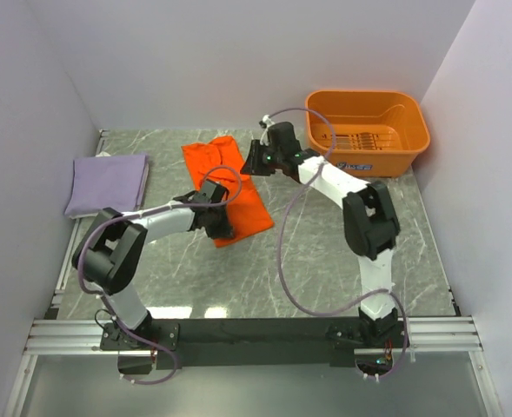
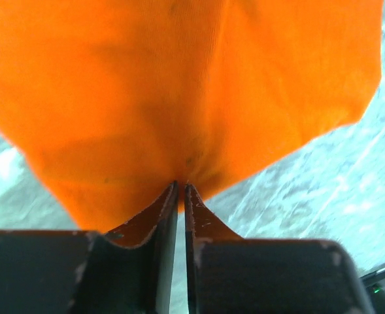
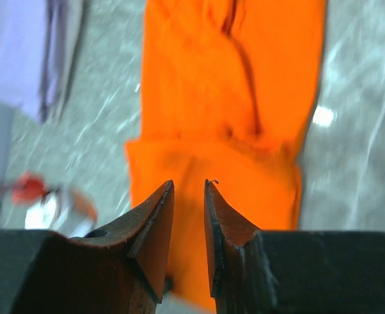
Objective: Fold and stack the t-shirts
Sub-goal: Fold the tshirt
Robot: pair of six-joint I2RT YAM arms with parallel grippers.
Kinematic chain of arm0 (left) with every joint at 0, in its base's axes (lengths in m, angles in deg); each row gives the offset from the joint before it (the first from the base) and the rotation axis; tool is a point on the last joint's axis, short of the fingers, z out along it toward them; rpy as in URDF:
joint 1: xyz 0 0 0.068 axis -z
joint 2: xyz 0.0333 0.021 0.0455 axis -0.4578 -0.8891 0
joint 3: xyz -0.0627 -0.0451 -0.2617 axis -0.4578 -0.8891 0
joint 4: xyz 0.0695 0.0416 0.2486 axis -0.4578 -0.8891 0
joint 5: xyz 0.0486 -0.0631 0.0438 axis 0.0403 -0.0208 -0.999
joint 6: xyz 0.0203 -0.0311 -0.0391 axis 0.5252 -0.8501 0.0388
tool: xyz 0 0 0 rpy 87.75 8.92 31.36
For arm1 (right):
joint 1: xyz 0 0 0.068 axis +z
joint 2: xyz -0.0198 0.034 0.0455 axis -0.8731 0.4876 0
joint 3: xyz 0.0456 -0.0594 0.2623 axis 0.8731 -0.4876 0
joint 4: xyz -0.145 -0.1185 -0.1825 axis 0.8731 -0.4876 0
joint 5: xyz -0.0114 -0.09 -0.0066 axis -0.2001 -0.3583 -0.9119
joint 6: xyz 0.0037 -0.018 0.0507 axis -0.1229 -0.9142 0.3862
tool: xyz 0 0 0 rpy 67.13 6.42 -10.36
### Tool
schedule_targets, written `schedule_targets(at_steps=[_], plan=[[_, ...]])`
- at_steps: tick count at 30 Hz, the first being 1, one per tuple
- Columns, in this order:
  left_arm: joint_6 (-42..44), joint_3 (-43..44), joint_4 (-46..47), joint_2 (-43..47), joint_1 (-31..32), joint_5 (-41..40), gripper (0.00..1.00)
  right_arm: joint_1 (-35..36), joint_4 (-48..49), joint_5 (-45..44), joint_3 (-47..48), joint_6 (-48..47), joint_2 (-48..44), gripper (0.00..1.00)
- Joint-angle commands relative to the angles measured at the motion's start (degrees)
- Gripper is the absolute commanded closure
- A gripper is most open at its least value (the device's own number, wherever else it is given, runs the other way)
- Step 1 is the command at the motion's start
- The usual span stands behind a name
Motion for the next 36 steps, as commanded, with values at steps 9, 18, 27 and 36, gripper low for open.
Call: schedule_targets(at_steps=[9,18,27,36], plan=[[2.8,-0.5,-2.8,10.8,-2.8,-1.9,0.70,0.3,3.7,6.6,-24.8,7.5,-11.8,0.65],[-2.8,-6.4,1.2,13.9,-11.2,-2.5,0.53,0.2,-4.7,8.6,-28.3,7.8,-8.3,0.64],[-3.8,-3.1,3.1,8.0,-15.8,-3.7,0.49,0.1,-6.5,14.5,-33.8,7.3,-9.9,0.64],[-2.9,4.9,5.0,-2.4,-16.4,-3.7,0.64,0.1,-4.9,11.8,-33.4,5.8,-13.8,0.64]])
